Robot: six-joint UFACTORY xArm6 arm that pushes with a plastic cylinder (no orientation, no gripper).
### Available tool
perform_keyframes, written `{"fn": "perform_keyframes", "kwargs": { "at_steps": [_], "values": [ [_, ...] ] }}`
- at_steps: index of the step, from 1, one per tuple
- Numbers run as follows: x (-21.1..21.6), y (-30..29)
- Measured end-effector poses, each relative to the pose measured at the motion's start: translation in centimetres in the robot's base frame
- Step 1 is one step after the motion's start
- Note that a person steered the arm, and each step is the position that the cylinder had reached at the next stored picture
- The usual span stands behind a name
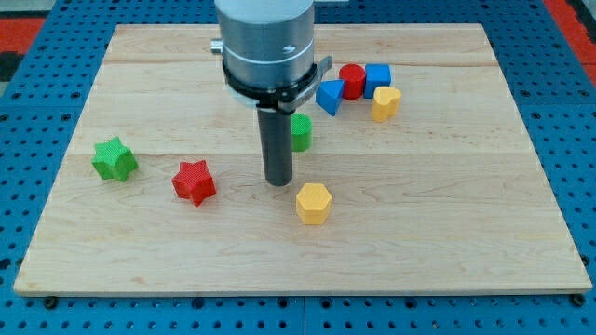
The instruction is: Move yellow hexagon towards center
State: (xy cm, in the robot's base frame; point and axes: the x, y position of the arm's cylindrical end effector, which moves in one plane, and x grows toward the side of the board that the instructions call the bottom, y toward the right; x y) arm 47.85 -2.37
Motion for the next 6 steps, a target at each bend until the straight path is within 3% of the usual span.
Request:
{"fn": "perform_keyframes", "kwargs": {
  "at_steps": [2,3,4,6],
  "values": [
    [5.5,-1.9],
    [7.5,0.2],
    [7.9,4.2],
    [6.6,3.1]
  ]
}}
